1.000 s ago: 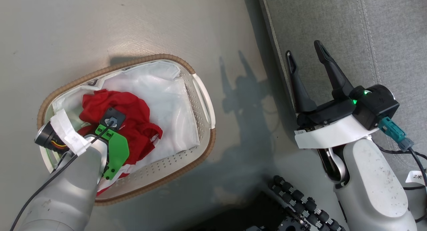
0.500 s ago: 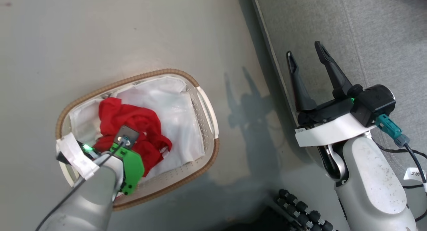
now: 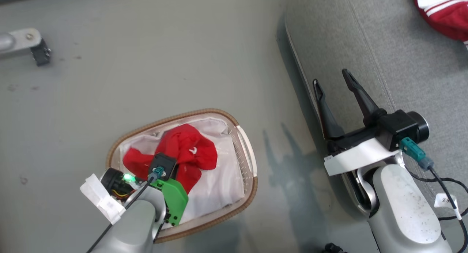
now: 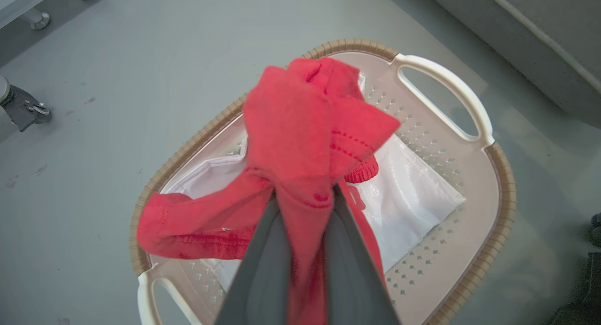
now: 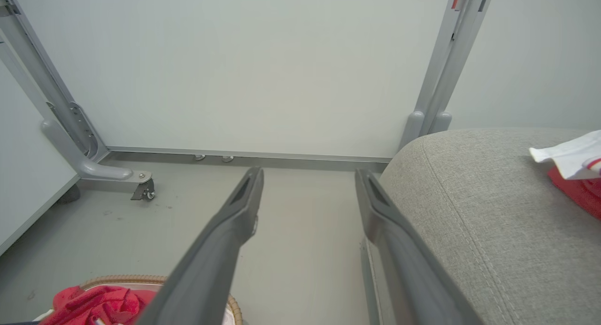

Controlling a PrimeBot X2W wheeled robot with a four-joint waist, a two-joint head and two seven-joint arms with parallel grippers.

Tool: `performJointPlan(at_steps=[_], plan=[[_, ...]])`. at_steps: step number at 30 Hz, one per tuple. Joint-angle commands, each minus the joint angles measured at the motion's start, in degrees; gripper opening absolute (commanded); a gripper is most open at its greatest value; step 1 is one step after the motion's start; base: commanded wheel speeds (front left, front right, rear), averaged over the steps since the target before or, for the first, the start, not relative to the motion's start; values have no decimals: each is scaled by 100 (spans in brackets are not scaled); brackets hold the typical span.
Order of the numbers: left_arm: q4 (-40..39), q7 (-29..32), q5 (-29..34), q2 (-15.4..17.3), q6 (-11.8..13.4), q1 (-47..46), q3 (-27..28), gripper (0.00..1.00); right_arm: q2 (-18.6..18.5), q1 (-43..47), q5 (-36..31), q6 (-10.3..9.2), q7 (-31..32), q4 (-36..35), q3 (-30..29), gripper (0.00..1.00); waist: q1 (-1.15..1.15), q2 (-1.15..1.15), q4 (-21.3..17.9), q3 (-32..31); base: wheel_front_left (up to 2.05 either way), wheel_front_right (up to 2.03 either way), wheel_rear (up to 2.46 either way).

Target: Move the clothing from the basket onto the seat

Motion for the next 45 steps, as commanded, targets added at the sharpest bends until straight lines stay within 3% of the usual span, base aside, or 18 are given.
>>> performJointPlan(at_steps=[1,19,34,40,45], plan=[[-191,-26,-107,-28,19,164,44,0,-24,127,-63,-8,-26,55,-28,100,1,0,387,-614,0,0,0],[-3270,-27,-656,-69,-56,1311,377,0,-24,859,-77,-8,-26,412,25,100,1,0,1028,-1935,0,0,0],[-4726,-19,-1050,-70,206,1519,365,0,-22,1538,26,-8,-26,643,264,100,1,0,1157,-2646,0,0,0],[-4934,-19,-1107,-69,270,1455,259,0,-44,1519,79,-8,-26,633,717,100,1,0,1151,-2707,0,0,0],[-4991,-19,-1169,-71,318,1449,155,0,-168,1158,319,-8,-26,439,1569,100,1,0,1188,-2724,0,0,0]])
